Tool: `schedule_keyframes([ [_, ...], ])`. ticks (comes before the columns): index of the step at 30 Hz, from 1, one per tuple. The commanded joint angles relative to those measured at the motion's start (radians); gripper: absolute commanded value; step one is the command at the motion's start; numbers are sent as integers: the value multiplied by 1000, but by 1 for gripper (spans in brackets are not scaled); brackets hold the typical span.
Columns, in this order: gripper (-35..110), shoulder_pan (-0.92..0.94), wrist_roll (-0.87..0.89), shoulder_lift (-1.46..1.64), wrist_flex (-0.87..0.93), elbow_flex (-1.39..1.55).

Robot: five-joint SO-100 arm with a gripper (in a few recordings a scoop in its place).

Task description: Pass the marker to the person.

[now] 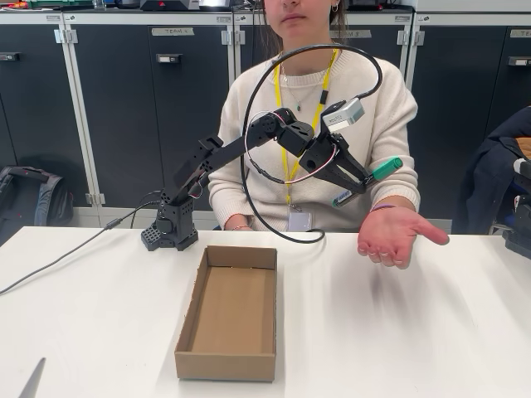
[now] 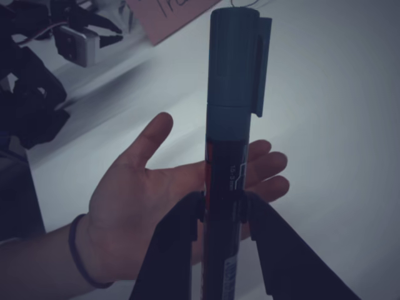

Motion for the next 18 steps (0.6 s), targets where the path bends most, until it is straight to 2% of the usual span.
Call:
schedule_keyframes([
  [1,-5,58,17,-74,9,-150],
  [16,-5,89,31,-110,-11,-156],
  [18,1,95,54,-89,-15,-133],
])
